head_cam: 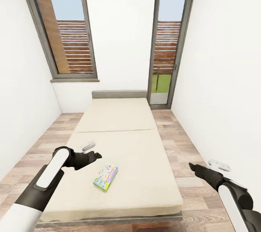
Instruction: Put all the toys in the child's room - the three board games (two on the bed and one on the table), the two jigsaw puzzles on the table, and the tennis ball on the table - inside the toy box on the table in the child's room.
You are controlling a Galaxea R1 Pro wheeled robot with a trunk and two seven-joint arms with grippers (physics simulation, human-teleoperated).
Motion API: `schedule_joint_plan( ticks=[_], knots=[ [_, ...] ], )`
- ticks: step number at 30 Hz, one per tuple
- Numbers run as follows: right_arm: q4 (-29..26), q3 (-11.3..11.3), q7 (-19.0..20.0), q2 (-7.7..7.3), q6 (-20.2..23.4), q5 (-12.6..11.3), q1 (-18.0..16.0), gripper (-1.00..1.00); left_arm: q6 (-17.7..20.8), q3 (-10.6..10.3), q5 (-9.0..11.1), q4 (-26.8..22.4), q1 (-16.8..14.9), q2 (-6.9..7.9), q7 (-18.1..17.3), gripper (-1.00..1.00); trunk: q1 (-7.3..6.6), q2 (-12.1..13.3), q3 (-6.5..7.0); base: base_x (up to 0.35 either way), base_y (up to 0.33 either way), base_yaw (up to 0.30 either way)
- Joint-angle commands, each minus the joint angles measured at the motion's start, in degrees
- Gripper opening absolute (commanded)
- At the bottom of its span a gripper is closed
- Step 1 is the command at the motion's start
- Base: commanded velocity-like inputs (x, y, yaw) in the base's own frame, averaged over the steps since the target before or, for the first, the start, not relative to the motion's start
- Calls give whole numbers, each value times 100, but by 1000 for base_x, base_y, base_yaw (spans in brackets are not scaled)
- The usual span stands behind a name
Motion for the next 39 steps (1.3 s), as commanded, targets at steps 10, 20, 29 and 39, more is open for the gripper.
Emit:
schedule_joint_plan(
  ticks=[10,20,29,39],
  knots=[
    [-6,9,-45,-4,29,-62,-4,100,-8,-14,55,-4,-9,-1,63,100,5,-13,-13,163,-6,117],
    [-7,15,-42,-5,-6,-63,-4,100,-9,-23,55,-4,-9,-12,66,100,5,-13,-13,115,-10,2],
    [-4,82,-42,-6,-12,-62,-4,100,-11,-23,55,-4,-9,-12,68,100,5,-13,-13,172,-1,0],
    [-6,177,-49,-5,-19,-61,-4,100,-11,-20,55,-4,-7,-12,69,100,5,-13,-13,121,-111,0]
  ],
)
